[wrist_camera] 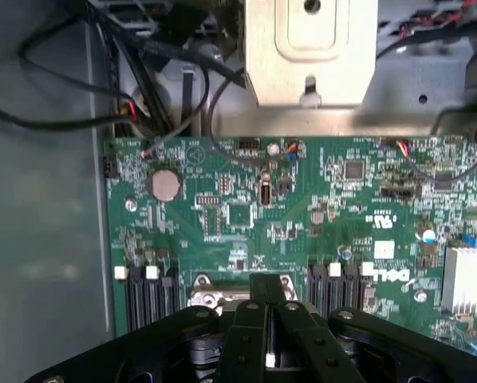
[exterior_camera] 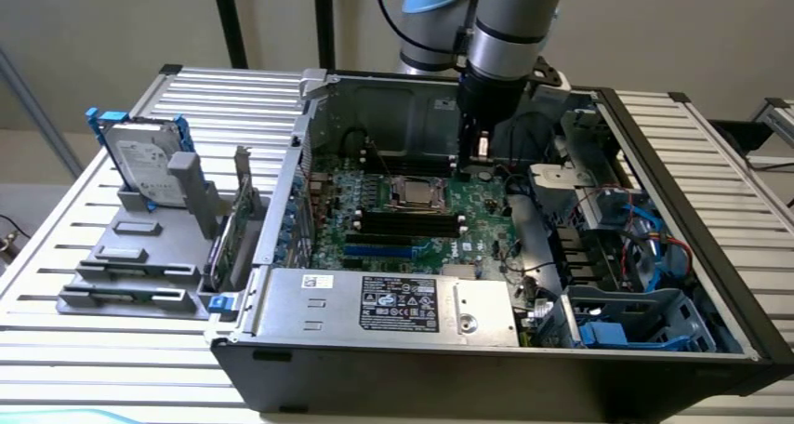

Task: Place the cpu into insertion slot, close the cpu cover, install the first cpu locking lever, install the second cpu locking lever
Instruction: 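Close the cpu cover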

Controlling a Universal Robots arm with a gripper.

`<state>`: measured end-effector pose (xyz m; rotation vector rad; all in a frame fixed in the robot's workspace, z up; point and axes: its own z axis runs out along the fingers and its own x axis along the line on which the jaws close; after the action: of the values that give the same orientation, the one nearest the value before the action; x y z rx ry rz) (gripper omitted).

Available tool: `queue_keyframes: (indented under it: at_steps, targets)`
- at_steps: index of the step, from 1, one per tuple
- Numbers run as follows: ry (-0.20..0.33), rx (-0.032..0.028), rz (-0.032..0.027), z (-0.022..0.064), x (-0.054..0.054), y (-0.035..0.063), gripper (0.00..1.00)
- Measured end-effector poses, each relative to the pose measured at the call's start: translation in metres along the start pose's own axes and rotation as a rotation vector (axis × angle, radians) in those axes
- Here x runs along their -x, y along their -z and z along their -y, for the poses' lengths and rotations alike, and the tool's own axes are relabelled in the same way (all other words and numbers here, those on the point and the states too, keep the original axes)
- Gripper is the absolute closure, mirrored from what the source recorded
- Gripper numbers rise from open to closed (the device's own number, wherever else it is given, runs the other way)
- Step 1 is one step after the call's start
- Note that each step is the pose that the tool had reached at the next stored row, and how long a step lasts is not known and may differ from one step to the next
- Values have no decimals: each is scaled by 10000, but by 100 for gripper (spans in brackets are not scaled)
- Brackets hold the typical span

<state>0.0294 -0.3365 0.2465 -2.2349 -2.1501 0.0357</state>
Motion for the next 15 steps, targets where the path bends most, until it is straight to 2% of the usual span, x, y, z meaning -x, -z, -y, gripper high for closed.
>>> queue_keyframes:
  at_steps: [2, 5, 15]
  targets:
    - [0, -62, 5, 66, 13, -8, 89]
    - [-2, -245, 8, 149, 27, -20, 89]
    - [-13, -1020, 39, 389, 57, -49, 89]
